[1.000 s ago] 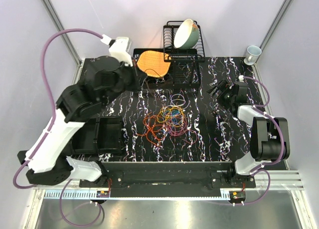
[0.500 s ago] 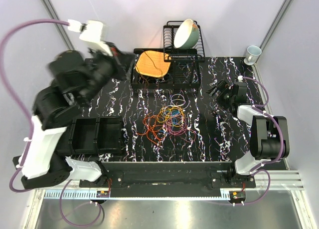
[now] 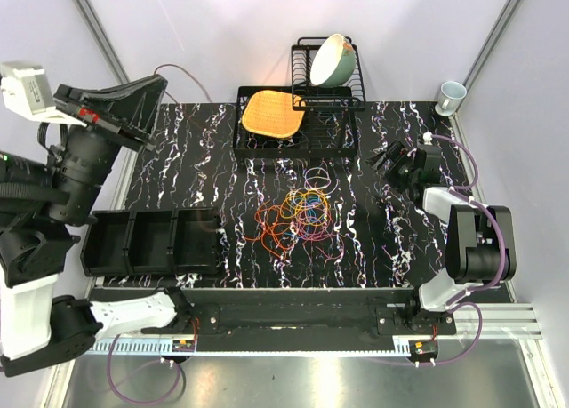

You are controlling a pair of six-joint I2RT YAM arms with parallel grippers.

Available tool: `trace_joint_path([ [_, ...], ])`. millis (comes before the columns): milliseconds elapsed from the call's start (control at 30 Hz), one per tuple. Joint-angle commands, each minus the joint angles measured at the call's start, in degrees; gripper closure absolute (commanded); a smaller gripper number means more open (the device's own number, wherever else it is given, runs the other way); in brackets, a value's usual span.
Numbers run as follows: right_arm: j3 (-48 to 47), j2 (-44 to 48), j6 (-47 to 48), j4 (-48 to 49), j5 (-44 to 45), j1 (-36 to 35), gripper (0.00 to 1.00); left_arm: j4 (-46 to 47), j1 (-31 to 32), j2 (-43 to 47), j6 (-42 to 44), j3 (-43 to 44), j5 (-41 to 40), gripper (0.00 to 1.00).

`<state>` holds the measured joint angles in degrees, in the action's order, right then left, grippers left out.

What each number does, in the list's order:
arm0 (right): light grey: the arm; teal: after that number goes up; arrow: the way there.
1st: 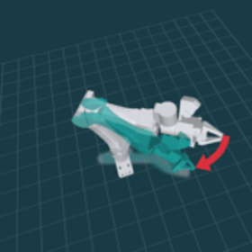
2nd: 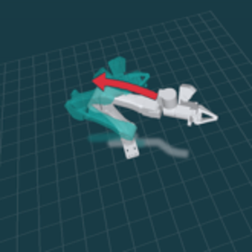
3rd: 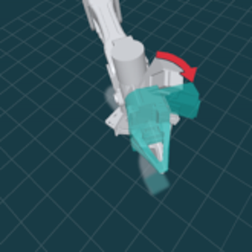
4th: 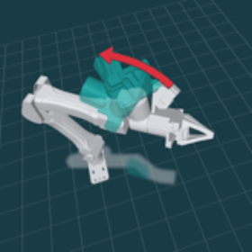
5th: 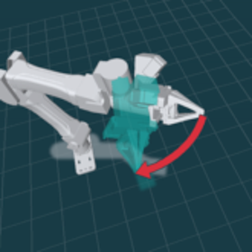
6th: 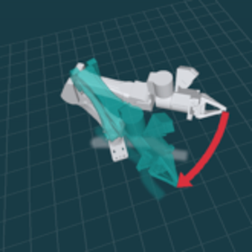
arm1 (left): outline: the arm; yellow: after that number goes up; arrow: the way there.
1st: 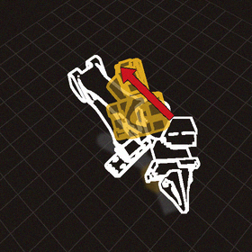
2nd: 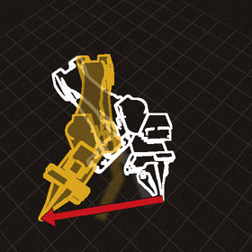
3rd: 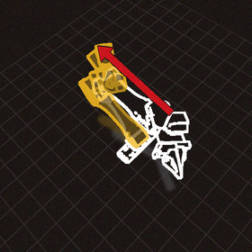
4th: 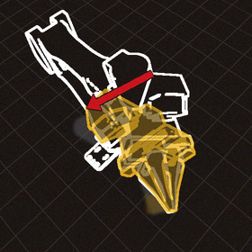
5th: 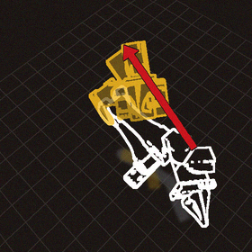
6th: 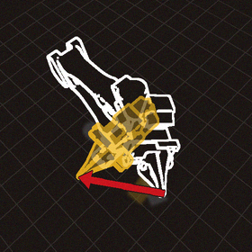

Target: Untangle the cables

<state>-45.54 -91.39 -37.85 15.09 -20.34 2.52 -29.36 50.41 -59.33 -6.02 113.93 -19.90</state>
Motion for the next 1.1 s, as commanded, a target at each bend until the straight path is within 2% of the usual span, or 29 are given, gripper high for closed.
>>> trace_joint_path([
  [0,-2.2,-0.9,-0.5,2.7,-1.9,0.2,0.00,4.1,0.2,3.1,2.0,-6.3,-5.3,1.00],
  [167,-2.4,-1.4,-0.6,2.7,-2.4,0.2,0.00,3.7,0.2,9.5,2.5,-14.8,-12.7,1.00],
  [533,-2.7,-2.6,-0.8,2.8,-3.3,0.2,0.00,-1.7,0.2,18.7,2.5,-25.1,-27.4,1.00],
  [900,-3.2,-3.2,-0.7,2.3,-3.8,0.2,0.00,-6.4,0.2,20.9,0.7,-29.1,-31.8,1.00],
  [1067,-3.3,-3.8,-0.9,2.3,-4.2,0.2,0.00,-9.3,0.2,23.6,-3.5,-35.4,-33.0,1.00],
])
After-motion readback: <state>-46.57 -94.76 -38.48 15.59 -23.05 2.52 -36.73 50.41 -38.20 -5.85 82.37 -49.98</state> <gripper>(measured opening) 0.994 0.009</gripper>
